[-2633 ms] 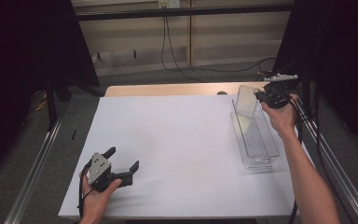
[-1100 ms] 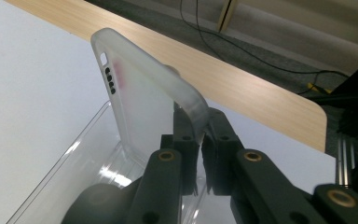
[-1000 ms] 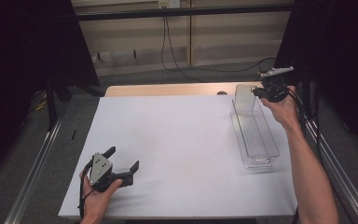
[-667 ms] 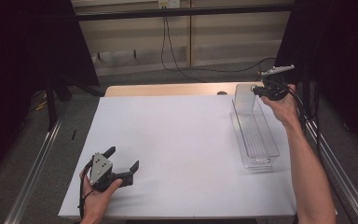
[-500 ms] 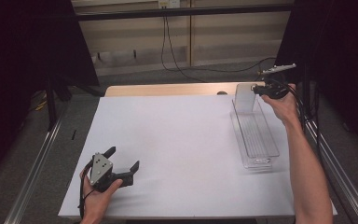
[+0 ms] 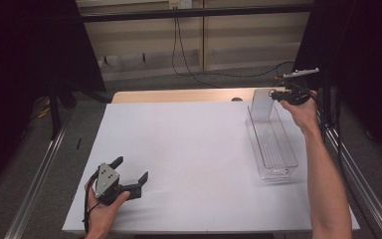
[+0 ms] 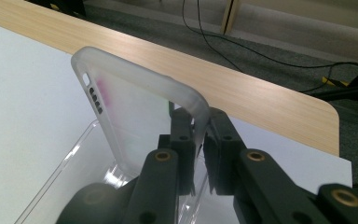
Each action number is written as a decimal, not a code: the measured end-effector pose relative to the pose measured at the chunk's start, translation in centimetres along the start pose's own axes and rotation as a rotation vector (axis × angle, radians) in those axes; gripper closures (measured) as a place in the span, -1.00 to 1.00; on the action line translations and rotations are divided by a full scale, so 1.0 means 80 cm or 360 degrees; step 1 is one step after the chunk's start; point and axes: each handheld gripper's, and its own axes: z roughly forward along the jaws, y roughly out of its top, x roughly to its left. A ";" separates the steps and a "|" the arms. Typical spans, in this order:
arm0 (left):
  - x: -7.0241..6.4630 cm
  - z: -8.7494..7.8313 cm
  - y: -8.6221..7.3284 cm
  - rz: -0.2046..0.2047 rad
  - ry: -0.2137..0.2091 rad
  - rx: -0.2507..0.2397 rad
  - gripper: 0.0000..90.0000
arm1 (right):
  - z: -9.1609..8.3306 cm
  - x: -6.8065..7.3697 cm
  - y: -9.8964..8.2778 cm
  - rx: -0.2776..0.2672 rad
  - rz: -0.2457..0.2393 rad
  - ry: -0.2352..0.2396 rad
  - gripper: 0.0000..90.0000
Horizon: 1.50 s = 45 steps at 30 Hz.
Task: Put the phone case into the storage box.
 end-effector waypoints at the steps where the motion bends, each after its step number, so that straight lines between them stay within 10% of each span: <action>1: 0.000 0.000 0.000 -0.0001 0.0001 -0.0002 -0.92 | 0.000 0.000 0.000 -0.0003 0.0002 0.0004 0.83; 45: -0.001 0.000 0.000 0.0009 -0.0003 -0.0001 -0.92 | -0.003 0.002 0.003 -0.0016 0.0004 -0.0051 0.34</action>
